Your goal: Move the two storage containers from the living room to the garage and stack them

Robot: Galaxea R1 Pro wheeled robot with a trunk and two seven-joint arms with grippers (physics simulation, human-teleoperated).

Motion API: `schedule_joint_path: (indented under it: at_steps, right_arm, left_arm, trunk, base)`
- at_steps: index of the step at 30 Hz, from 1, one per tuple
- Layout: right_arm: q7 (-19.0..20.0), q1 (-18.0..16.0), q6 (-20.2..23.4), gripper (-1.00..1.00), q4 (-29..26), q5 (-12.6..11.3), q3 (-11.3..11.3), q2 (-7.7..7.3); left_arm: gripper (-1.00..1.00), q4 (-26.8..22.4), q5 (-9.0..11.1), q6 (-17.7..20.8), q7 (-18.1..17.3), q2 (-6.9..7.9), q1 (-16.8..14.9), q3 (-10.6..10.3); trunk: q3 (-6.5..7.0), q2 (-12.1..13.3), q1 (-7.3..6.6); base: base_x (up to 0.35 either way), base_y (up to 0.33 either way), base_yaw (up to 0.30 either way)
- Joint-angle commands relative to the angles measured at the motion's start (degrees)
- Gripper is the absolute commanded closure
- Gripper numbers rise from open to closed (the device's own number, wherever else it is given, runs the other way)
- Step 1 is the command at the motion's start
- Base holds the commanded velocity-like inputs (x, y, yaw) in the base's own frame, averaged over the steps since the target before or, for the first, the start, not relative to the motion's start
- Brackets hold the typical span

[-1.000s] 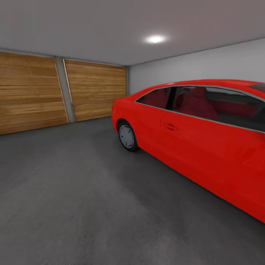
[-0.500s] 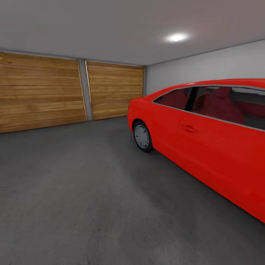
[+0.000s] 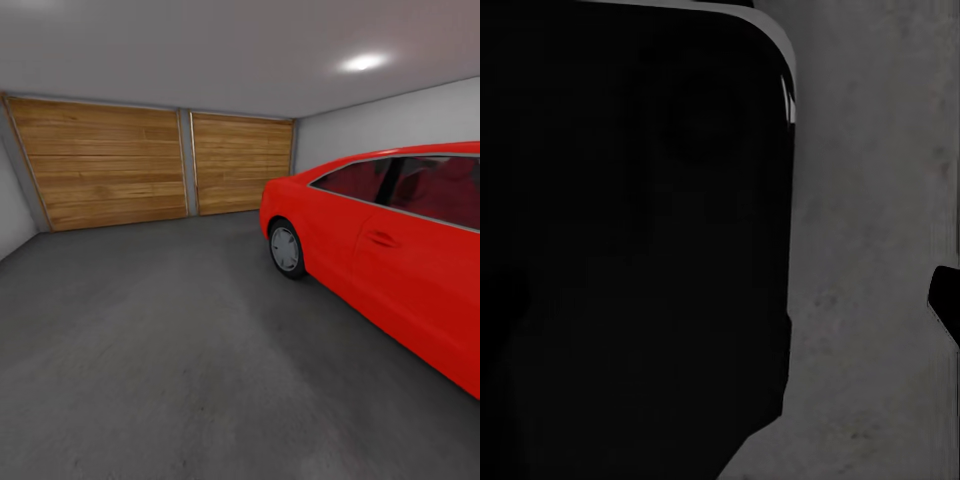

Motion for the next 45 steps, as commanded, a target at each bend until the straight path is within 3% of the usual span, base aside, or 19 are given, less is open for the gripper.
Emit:
schedule_joint_path:
  at_steps: [1,10,15,18,19,20,45]
  right_arm:
    - [-0.1,0.0,-0.2,-1.0,0.0,0.0,0.0,-0.02]
    - [0.0,0.0,-0.2,-1.0,0.0,0.0,0.2,0.0]
    - [-0.1,0.0,-0.2,-1.0,0.0,0.0,0.1,0.01]
    - [-0.1,0.0,-0.2,-1.0,0.0,-0.1,0.1,0.0]
    - [-0.1,0.0,-0.2,-1.0,0.0,-0.1,0.1,-0.01]
    - [-0.1,0.0,-0.2,-1.0,0.0,0.0,0.2,-0.05]
    - [-0.1,0.0,-0.2,-1.0,0.0,0.2,0.4,-0.17]
  left_arm:
    - [-1.0,0.0,0.0,-0.1,0.0,-0.02,0.0,0.0]
    - [-1.0,0.0,0.1,-0.1,0.0,0.1,0.0,0.0]
    - [-1.0,0.0,0.5,-0.1,0.3,1.86,0.0,0.2]
    - [-1.0,0.0,3.8,-0.2,0.4,2.95,0.0,1.3]
    - [-1.0,0.0,5.5,-0.2,0.5,3.09,0.0,1.8]
    - [-1.0,0.0,8.9,-0.2,0.5,3.35,0.0,2.7]
    - [-1.0,0.0,9.6,-0.5,0.5,3.43,0.0,2.9]
  trunk:
    - [-0.05,0.0,0.0]
    - [-0.05,0.0,0.0]
    - [-0.05,0.0,0.0]
    - [-0.05,0.0,0.0]
    - [-0.05,0.0,0.0]
    - [-0.05,0.0,0.0]
    - [-0.05,0.0,0.0]
  base:
    - [0.0,0.0,0.294]
    - [0.0,0.0,0.294]
    - [0.0,0.0,0.294]
    - [0.0,0.0,0.294]
    - [0.0,0.0,0.294]
    - [0.0,0.0,0.294]
    - [0.0,0.0,0.293]
